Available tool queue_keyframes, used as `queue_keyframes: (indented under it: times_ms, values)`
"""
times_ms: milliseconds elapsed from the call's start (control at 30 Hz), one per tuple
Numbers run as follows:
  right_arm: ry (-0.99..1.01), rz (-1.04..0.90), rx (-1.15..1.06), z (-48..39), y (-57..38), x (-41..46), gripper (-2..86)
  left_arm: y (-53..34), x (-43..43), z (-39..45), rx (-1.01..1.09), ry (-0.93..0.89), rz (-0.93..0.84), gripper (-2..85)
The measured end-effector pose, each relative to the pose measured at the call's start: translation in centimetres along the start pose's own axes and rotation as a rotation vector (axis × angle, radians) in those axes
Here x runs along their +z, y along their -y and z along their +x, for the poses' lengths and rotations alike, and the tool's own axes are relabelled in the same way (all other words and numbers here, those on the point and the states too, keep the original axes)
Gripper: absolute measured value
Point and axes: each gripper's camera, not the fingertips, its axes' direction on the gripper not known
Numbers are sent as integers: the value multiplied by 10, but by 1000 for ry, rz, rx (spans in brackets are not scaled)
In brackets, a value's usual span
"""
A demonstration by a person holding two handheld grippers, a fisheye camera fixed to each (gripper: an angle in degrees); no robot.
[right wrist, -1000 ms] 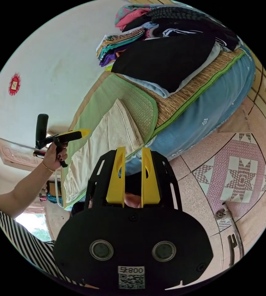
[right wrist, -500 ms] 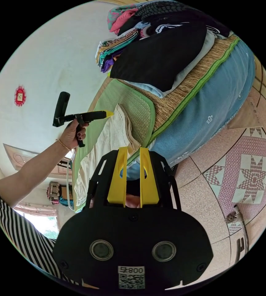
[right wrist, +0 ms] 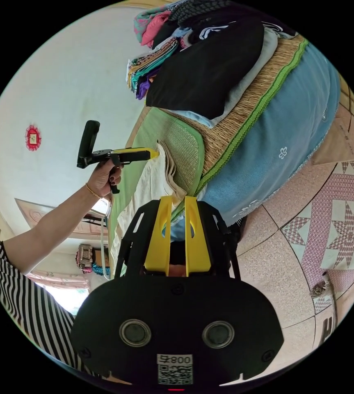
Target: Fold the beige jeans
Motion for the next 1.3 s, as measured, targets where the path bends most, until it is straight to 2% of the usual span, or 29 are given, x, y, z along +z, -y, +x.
queue_keyframes:
  times_ms: [500,1000,1300]
  values:
    - [78,46,-31,12,22,-27,23,31,-24,-6,-2,-62,79,15]
    - [127,87,-236,-48,42,-42,25,-21,-86,-24,-36,-135,306,13]
    - [-45,88,-168,-7,66,-36,72,-24,-90,-13,27,-132,294,13]
